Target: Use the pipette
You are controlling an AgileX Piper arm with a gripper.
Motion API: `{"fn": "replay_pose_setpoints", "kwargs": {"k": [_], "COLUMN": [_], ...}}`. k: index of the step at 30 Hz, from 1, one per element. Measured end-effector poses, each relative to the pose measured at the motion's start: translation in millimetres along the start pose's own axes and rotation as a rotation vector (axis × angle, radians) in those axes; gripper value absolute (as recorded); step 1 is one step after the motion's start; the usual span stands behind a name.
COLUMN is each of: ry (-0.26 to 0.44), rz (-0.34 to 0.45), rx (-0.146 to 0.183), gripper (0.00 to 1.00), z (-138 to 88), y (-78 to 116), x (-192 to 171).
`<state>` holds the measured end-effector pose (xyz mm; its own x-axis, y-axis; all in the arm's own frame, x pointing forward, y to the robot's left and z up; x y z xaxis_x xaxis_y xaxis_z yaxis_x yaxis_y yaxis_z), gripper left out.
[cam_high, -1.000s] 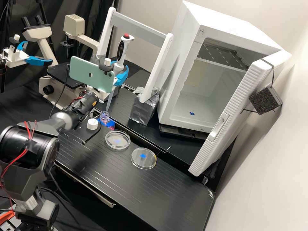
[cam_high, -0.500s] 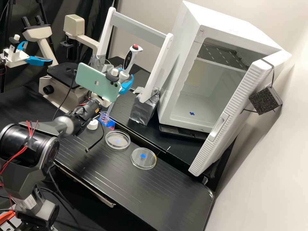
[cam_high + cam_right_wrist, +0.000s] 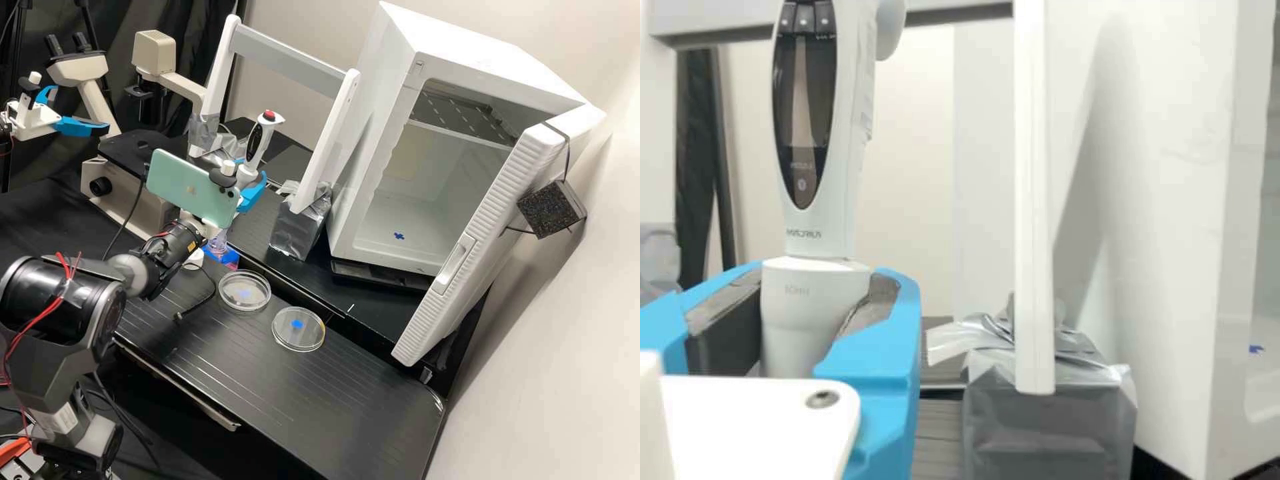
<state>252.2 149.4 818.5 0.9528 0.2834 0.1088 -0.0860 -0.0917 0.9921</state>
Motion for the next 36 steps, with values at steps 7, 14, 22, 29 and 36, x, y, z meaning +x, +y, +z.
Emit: {"fn": "replay_pose_setpoints", "kwargs": {"k": [7,14,22,29,36], "ry": [0.054,0.014,-0.029,-0.073,-0.095], "rz": [0.059,0.021,-0.032,-0.086,-0.09], "rx": [-0.038,-0.096,-0.126,-0.144,-0.136], "gripper": [0.0,0.0,0.0,0.0,0.0], "z": [-8.6,-2.8,10.3,24.5,28.0], "y": [-8.1,-26.7,-41.6,-54.4,-54.8], "x": [-1.3,0.1,0.6,-4.5,-6.1]}}
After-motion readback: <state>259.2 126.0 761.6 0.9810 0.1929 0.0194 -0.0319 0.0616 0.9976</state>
